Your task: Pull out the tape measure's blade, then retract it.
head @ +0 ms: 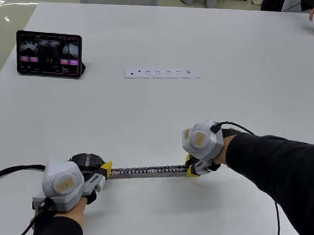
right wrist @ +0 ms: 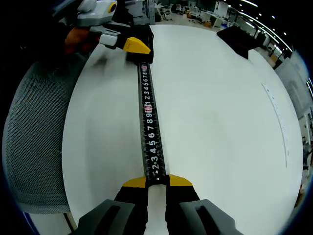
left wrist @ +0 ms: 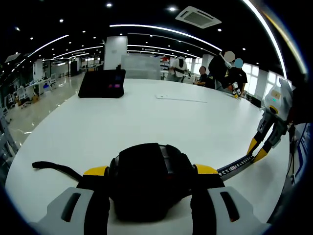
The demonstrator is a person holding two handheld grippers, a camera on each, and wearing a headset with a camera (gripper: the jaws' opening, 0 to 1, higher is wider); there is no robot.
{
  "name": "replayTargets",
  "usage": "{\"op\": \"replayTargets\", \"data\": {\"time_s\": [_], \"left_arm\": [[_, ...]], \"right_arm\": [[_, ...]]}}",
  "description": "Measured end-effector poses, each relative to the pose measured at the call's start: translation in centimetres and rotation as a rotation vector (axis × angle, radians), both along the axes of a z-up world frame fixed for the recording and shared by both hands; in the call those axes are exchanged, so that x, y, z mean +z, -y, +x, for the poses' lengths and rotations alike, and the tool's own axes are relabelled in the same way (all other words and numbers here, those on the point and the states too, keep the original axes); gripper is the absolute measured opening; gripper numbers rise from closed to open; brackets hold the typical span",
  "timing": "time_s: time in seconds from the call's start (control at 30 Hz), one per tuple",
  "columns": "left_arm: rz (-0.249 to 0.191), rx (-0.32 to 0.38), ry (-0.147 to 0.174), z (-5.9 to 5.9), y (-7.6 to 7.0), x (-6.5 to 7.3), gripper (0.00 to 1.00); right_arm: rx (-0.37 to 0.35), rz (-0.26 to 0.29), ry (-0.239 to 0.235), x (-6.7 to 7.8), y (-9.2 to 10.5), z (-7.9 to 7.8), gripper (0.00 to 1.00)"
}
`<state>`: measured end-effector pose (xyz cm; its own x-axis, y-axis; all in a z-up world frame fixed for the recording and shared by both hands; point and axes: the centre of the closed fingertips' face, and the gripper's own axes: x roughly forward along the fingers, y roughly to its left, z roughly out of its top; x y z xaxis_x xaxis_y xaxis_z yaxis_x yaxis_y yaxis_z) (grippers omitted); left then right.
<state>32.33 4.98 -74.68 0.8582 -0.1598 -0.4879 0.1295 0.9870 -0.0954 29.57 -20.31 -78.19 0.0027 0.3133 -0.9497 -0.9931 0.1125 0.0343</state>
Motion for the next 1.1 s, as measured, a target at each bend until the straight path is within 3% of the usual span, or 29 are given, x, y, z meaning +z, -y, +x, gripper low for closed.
{"op": "replayTargets", "data": {"time_s": [1.1], "left_arm": [[-0.010, -0.002, -0.017, 0.0, 0.1, -0.3, 0.64]], "right_arm": [[-0.046, -0.020, -0.007, 0.0, -1.8, 0.3, 0.09]]}}
